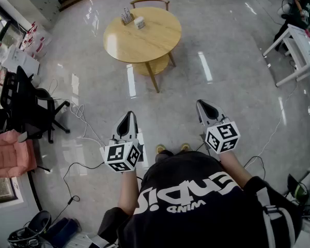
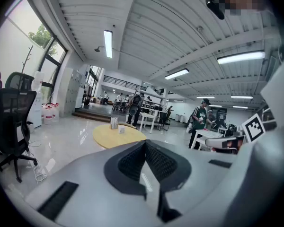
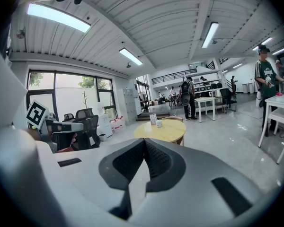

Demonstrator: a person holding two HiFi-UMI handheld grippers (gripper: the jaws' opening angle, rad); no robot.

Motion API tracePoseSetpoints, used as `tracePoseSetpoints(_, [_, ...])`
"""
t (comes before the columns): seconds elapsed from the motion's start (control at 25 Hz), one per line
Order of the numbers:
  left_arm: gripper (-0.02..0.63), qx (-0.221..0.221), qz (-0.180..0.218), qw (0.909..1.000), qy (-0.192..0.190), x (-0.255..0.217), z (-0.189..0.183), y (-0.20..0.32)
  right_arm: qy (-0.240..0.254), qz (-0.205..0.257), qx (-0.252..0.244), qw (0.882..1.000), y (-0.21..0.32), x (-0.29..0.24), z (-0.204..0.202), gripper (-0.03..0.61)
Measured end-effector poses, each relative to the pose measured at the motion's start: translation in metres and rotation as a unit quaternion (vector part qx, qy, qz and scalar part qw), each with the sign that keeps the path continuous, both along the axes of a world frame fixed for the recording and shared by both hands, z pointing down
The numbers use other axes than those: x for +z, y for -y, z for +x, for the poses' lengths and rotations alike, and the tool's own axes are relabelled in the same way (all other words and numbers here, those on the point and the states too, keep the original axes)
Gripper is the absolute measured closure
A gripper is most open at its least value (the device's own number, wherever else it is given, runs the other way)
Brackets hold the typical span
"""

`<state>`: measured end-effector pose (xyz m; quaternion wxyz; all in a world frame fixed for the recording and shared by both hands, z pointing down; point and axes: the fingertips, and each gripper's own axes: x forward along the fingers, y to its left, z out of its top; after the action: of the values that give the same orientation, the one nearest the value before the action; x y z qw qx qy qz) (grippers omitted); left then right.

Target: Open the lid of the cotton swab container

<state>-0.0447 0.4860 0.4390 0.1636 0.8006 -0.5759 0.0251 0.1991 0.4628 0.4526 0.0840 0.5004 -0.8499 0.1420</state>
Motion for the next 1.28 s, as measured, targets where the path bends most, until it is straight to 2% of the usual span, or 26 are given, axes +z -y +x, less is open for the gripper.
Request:
tracePoseSetpoints(0.12, [0.604,0.003,-0.002,1.0,0.002,0.001,-0.003,0.0,0.002,-0.001,-0.001,1.0,-0.001,0.0,-0.006,0.577])
tracePoseSetpoints(0.28, [0.604,0.016,-0.01,0.9998,0.004,0.005,-0.008,0.003,0.027,-0.003,-0.001,1.0,-0.002,-0.002,-0.016,0.577])
tracePoseSetpoints(0.72, [0.604,0.042,-0.01,0.9991,0.001,0.016,-0.04,0.012,0.029,-0.002,0.002,1.0,-0.003,0.004,-0.057,0.577])
tracePoseSetpoints(1.28, [0.604,0.034,0.002,0.9993,-0.018,0.014,-0.06,0.063,0.016,0.012,0.001,1.0,0.051,0.004,-0.077,0.577])
